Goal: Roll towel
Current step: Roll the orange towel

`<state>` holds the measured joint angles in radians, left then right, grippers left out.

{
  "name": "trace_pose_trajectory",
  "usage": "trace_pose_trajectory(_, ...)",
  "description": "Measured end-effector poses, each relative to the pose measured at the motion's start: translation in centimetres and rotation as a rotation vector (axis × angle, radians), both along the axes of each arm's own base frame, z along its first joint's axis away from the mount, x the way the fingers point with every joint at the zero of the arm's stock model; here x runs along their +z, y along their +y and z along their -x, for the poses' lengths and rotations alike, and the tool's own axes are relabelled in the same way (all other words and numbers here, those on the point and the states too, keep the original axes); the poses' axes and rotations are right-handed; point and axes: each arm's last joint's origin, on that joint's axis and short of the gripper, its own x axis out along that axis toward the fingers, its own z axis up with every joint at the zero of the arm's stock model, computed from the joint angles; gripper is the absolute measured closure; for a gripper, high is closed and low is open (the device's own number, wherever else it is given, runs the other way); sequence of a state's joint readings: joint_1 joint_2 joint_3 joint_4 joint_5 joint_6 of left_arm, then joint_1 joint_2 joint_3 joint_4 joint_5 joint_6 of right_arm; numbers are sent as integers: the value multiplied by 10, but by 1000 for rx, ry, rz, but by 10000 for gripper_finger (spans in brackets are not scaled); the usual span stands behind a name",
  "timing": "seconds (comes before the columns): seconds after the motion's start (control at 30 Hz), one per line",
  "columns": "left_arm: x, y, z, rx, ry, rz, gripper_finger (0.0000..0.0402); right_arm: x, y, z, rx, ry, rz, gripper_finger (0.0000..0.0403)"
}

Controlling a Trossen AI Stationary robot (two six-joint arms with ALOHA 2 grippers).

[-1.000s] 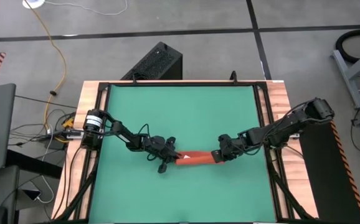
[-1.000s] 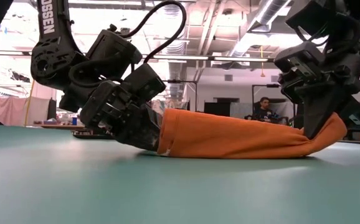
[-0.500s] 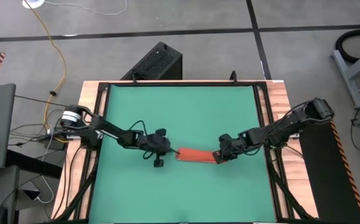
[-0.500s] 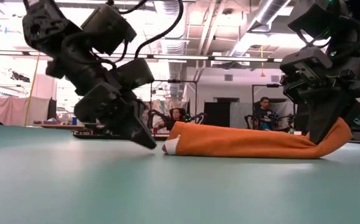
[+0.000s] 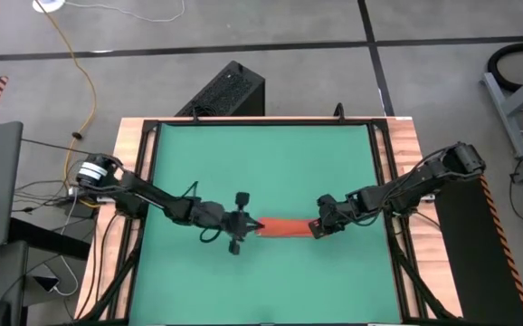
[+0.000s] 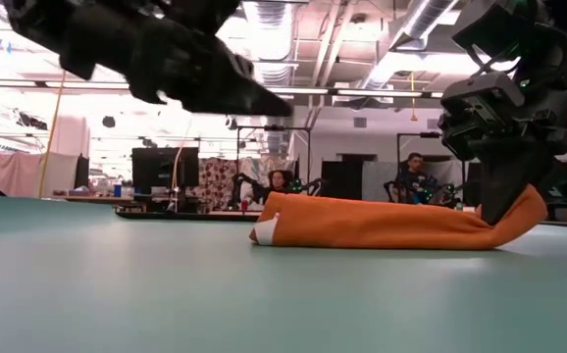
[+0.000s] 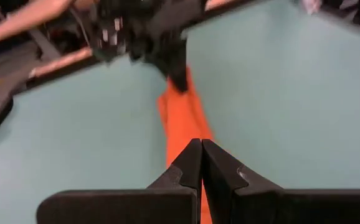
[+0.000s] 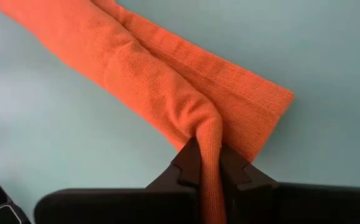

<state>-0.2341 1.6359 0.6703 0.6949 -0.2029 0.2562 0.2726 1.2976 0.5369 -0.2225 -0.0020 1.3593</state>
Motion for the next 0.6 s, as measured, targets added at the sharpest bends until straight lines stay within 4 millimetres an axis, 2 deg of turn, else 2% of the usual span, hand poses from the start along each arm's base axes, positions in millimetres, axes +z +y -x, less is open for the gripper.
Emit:
trace_pose_trajectory(0.2,-25,4,-31,4,90,-20,401,0,0,0,4,-4,7,368)
trace_pose_trajectory(0.33,-43,8,-43,34,165,-37,401,0,1,0,31,-9,22,368)
trace_pose_trajectory(0.5,-59,7,-45,50,287,-33,401,2,2,-2,98,-43,57,366)
trace_pose_trajectory(0.6,-62,8,-43,64,324,-20,401,4,4,-4,148,-90,82,352)
